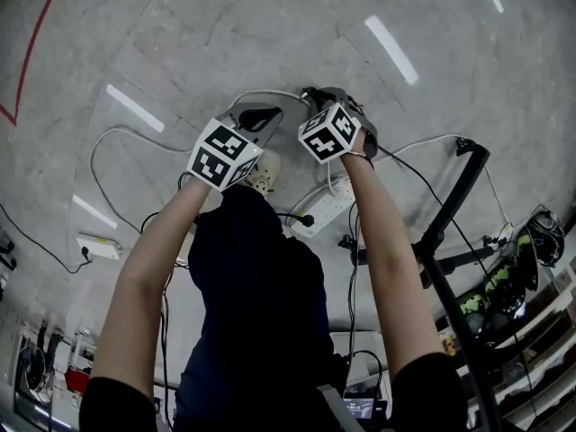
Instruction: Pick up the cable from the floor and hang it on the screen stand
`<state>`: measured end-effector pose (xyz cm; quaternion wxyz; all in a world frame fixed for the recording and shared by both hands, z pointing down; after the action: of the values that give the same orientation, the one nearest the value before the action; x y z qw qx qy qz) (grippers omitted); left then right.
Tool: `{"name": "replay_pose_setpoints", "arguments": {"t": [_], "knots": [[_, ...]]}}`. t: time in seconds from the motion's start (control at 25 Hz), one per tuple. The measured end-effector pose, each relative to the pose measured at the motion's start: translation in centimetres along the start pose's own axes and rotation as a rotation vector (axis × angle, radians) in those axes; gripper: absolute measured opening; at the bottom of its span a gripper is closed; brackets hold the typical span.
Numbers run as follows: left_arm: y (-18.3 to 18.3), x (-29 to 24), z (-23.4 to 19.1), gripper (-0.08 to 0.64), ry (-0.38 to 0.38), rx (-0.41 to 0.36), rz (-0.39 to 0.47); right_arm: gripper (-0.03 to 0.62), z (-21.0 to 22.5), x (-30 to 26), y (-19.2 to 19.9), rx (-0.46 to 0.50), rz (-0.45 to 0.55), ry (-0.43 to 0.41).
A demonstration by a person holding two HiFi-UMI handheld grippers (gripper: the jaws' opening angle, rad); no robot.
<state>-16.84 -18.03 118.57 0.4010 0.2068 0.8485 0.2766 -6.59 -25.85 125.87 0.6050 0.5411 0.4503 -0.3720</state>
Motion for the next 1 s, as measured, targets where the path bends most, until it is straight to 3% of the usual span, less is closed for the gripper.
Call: {"name": "replay_pose_setpoints", "arguments": {"t": [1.0], "knots": [[-12.2,11.0,10.4,0.008,-0.055,-0.012,0.057,0.055,-0.9,21.5,-6.9,-0.125,0.101,0.071]]}}
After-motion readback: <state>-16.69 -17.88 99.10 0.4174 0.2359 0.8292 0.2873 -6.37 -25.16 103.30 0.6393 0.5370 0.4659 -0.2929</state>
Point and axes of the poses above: the fingertips, and each gripper's own axes: x backward along the fingers, z to its right, y out of its underside, the point moved 6 cm from there along x, backward along the fingers, and after that the axes turned 6 degrees about z, right-handed, at the moved point
